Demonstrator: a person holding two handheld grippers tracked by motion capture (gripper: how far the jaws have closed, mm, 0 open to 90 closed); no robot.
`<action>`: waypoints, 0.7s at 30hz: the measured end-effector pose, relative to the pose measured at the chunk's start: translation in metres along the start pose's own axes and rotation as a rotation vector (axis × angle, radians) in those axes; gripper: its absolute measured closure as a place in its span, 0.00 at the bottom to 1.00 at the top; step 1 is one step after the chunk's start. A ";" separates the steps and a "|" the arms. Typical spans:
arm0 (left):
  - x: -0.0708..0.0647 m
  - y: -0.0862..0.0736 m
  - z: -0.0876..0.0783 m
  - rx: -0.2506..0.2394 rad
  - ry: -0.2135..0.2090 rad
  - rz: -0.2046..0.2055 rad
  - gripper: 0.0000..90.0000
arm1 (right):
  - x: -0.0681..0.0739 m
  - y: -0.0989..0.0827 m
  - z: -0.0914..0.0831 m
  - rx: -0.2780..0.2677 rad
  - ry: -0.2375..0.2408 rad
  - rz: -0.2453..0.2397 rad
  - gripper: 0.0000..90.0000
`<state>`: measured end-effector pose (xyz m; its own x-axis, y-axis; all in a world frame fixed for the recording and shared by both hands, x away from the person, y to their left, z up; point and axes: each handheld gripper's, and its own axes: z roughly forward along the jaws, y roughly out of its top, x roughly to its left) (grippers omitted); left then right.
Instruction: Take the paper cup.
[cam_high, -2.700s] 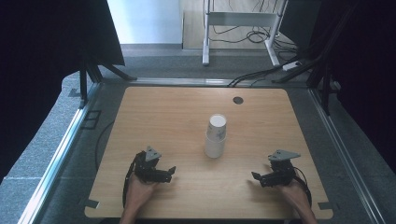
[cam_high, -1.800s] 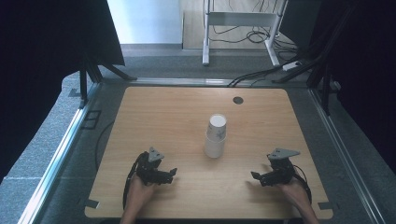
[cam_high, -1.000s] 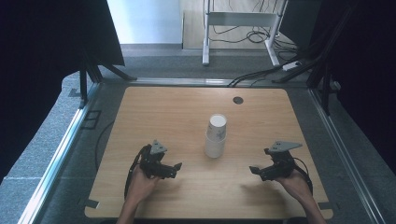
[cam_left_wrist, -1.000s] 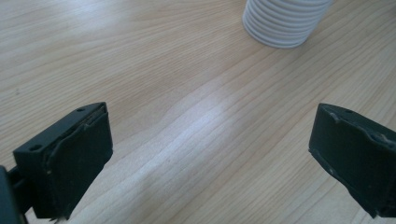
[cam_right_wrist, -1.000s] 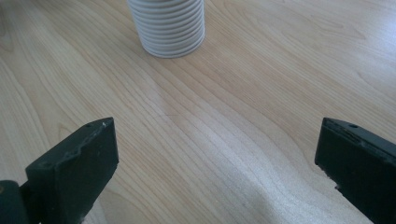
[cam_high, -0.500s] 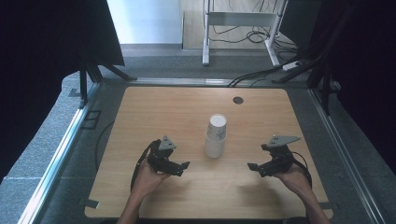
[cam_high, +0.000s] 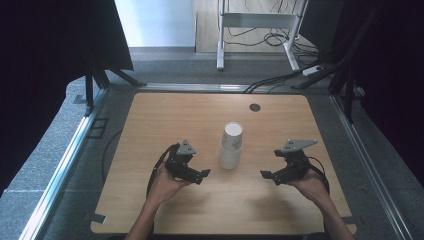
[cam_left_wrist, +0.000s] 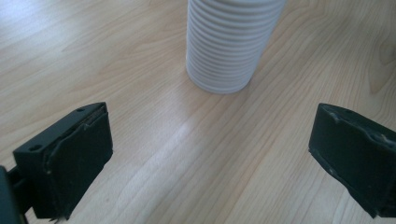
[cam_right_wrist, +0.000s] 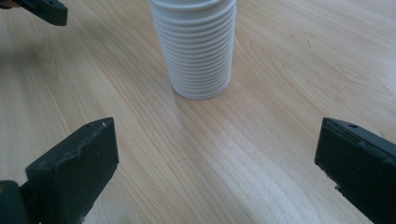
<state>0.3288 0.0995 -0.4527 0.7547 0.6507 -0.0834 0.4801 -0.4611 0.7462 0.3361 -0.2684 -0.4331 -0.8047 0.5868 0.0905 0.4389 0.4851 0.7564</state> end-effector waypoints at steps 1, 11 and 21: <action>0.000 0.001 0.001 -0.004 -0.003 0.001 0.00 | 0.000 0.003 0.000 -0.003 0.008 0.000 0.00; 0.002 0.017 0.009 -0.013 -0.028 0.016 0.00 | -0.001 0.014 0.003 -0.007 0.034 -0.009 0.00; -0.002 0.037 0.019 -0.012 -0.047 0.069 0.00 | -0.002 0.033 0.003 -0.024 0.053 -0.039 0.00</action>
<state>0.3537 0.0700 -0.4379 0.8061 0.5885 -0.0621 0.4209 -0.4963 0.7593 0.3533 -0.2510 -0.4101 -0.8413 0.5321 0.0947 0.3978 0.4910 0.7750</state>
